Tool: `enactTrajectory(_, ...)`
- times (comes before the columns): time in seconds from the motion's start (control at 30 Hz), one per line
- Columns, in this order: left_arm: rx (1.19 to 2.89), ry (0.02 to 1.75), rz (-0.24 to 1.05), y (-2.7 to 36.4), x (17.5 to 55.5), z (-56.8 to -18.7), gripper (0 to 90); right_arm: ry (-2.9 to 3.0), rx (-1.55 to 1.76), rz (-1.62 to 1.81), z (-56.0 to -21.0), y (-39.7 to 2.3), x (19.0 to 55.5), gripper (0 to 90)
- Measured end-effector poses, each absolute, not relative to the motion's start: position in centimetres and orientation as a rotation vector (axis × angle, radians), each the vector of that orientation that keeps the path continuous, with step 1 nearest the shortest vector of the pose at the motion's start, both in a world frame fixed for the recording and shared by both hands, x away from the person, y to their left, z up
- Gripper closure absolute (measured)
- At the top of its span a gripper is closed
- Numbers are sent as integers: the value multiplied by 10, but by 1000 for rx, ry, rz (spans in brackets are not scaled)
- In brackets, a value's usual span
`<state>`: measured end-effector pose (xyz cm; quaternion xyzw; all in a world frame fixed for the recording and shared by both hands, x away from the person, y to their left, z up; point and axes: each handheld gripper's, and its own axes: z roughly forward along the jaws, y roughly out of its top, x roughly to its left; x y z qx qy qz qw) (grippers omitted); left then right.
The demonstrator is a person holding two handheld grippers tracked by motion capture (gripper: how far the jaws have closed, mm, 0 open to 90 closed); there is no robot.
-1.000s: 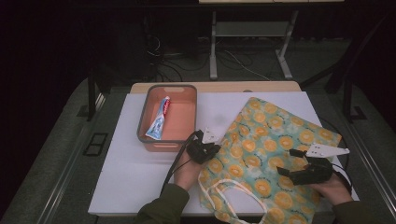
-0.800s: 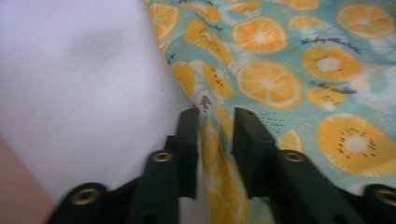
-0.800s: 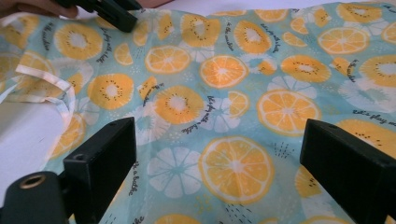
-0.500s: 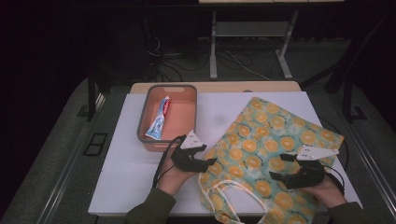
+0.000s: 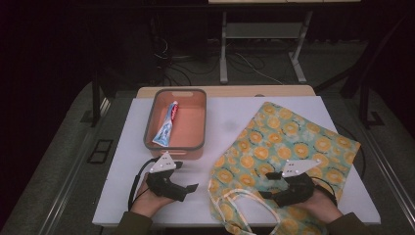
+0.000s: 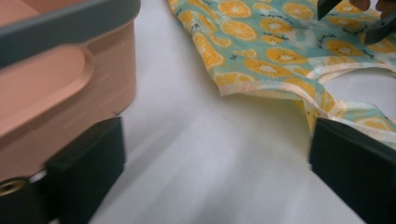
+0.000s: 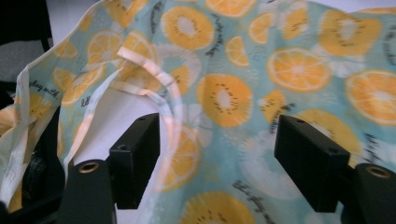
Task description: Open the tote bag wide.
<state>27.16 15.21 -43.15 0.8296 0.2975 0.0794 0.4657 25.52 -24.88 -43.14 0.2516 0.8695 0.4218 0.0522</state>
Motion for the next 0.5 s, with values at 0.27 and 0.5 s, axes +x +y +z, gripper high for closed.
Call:
enactTrajectory(0.27, 2053, 718, 180, 144, 272, -436, 0, 2741, 682, 1180, -445, -227, 254, 414)
enactTrajectory(0.5, 2051, 718, 180, 144, 273, -436, 0, 2739, 597, 1076, -448, -223, 251, 655)
